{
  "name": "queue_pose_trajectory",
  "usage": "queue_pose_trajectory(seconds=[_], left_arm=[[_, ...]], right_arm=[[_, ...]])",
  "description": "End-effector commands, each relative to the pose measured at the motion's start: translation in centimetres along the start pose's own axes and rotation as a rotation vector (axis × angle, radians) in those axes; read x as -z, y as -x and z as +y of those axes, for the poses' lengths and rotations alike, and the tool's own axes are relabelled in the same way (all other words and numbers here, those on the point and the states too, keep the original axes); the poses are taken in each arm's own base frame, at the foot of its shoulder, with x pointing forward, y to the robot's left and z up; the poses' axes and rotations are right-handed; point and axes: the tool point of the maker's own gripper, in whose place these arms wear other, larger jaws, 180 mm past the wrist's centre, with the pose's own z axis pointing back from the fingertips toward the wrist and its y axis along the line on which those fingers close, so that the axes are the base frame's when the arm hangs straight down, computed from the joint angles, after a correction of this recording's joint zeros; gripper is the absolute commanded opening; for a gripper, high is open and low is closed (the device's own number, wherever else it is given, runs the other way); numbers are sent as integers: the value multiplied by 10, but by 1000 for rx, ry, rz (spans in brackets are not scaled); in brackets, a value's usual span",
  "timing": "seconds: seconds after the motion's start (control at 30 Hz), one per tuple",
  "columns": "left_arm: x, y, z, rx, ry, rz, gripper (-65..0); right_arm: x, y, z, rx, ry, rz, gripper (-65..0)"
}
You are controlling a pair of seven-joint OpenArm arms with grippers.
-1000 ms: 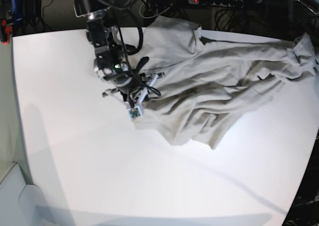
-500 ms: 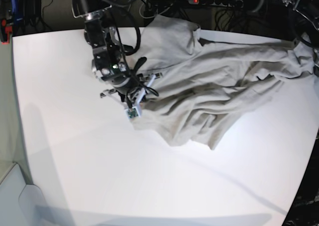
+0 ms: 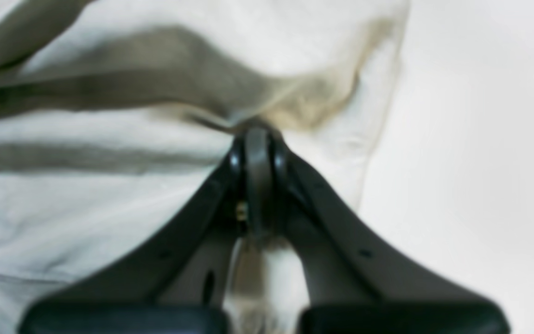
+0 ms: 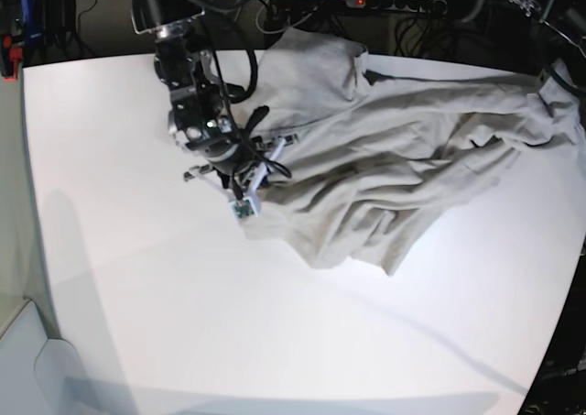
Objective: Layout the t-shirt on the table in an organized manner, then fold the t-shirt properly
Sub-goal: 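Hold the fabric with the right gripper while the left gripper pulls its edge outward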
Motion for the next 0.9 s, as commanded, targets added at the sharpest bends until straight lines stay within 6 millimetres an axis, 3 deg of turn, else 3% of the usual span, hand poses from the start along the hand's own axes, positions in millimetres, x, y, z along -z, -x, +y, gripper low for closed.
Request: queue_pose_trajectory(seconds=[0.0,0.2,0.33,0.4,0.5,0.7,0.8,0.87], left_arm=[[-12,-38,-21,42,55,-89,-648],[-49,-72,-94,151,234,-172,-648],[-65,-67,-132,185,338,-179,-648],[-68,-66,-141,170,353,-187,-648],[-61,-56,-133,67,329,-158,-647],[-26,-10,-59,-50,148,30,-624],[-17,0,-34,-79,83,89,-477],[-16,1,-27,-84,65,102,-331]], right_arm=[[1,-5,-3,-4,9,-4,-650],[11,5,-5,-4,7,39,-650],[12,-4,-10,-11,15,21,-650],[11,-4,-16,-20,25,20,-650],[11,-4,-17,-22,27,16,-650],[11,-3,-17,-22,27,18,-650],[11,-3,-17,-22,27,18,-650],[11,-4,-17,-22,27,16,-650]])
